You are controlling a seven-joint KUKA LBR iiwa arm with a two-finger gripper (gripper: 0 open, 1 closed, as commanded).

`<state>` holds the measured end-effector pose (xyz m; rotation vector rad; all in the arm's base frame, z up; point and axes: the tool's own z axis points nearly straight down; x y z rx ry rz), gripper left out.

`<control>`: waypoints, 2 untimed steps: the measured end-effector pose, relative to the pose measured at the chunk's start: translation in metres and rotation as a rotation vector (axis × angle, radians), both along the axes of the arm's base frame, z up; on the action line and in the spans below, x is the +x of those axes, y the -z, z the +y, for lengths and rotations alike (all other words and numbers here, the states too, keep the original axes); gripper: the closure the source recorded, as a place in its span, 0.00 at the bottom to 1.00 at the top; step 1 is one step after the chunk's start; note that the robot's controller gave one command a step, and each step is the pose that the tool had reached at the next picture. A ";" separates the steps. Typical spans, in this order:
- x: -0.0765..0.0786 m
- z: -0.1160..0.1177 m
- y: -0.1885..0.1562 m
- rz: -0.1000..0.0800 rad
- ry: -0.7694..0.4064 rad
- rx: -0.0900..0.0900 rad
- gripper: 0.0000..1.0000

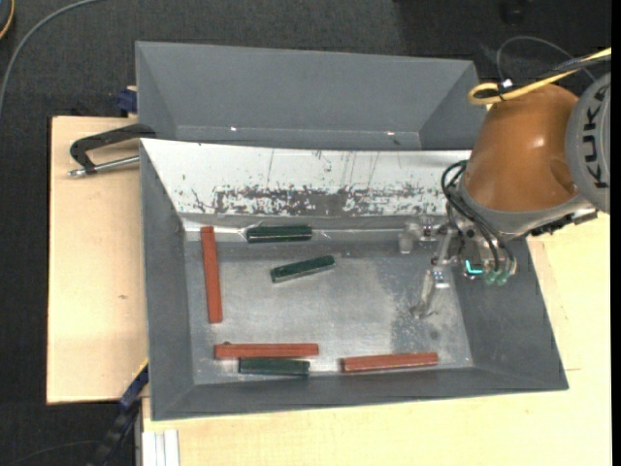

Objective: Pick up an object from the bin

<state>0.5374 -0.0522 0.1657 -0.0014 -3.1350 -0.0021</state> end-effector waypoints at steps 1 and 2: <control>0.027 0.069 -0.011 -0.015 -0.214 0.002 0.00; 0.057 0.108 0.061 -0.007 -0.304 0.003 0.00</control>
Offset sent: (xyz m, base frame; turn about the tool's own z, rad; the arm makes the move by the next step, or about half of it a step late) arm 0.0251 0.0658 0.0095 -0.2114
